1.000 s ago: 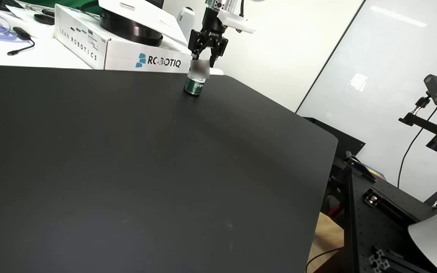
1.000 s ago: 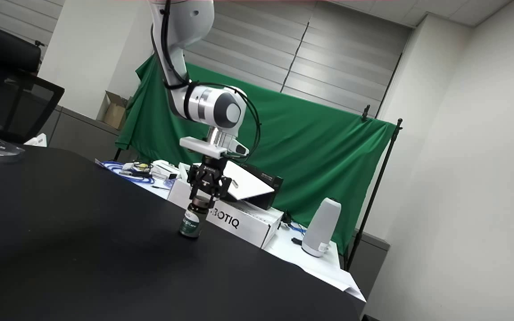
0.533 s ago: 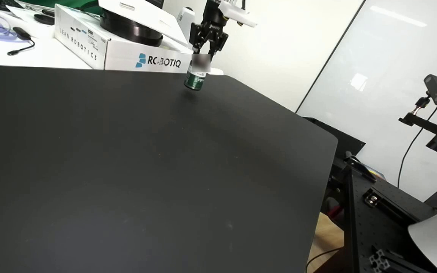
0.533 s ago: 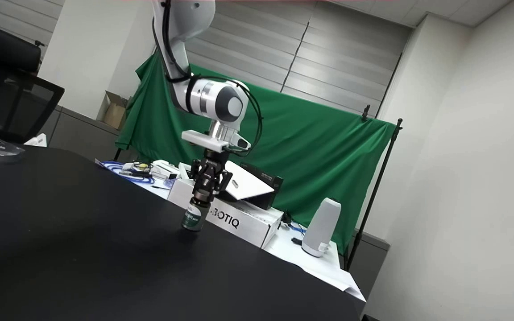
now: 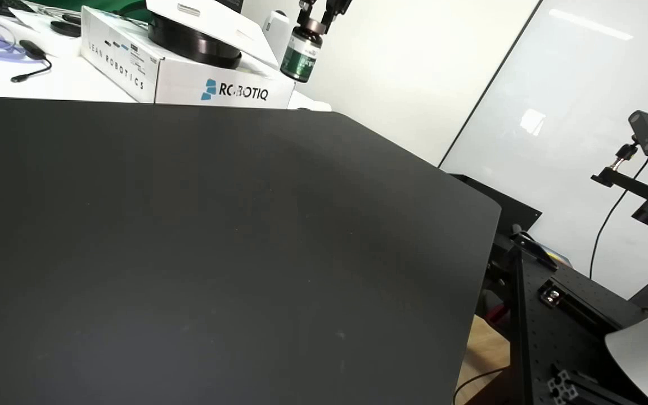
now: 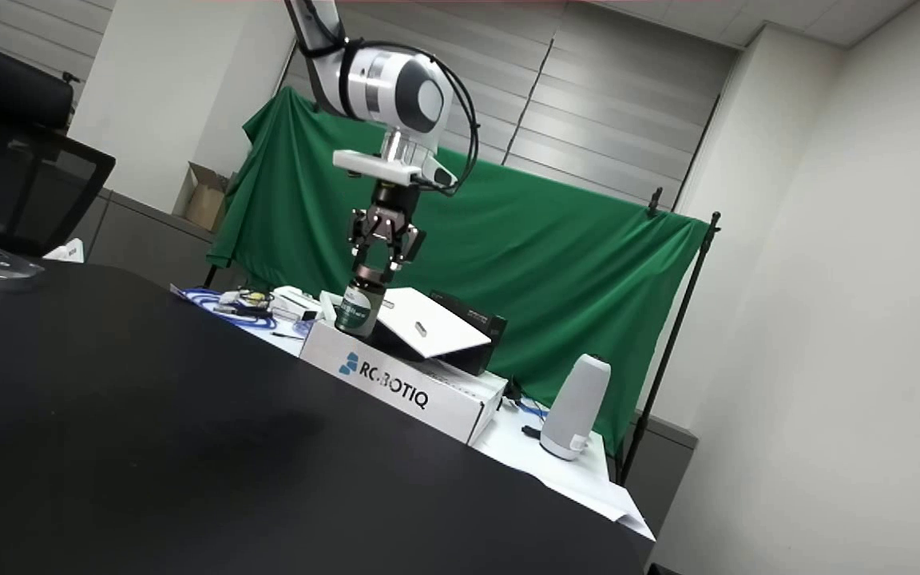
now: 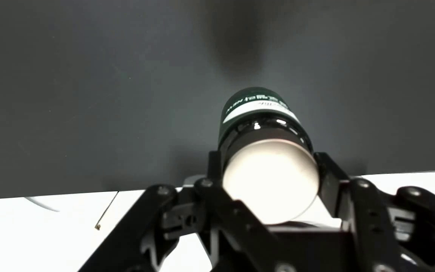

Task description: Pick the bottle and move it down the table

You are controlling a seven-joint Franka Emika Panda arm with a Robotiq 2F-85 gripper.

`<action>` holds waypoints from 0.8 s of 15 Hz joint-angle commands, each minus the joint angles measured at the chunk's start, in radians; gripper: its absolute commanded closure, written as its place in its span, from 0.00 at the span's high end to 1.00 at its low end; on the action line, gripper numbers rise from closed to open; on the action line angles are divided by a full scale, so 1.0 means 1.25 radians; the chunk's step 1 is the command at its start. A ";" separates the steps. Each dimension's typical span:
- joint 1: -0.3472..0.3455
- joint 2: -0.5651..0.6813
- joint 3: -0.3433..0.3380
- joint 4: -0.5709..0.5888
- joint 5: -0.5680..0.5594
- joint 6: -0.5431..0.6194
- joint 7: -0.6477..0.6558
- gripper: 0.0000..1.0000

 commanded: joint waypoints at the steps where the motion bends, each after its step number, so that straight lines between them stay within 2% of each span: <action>1: 0.008 -0.167 0.003 -0.186 -0.030 -0.007 -0.039 0.36; 8: -0.013 -0.427 0.012 -0.476 -0.029 -0.052 -0.202 0.36; 12: -0.003 -0.570 0.015 -0.662 -0.006 -0.013 -0.289 0.36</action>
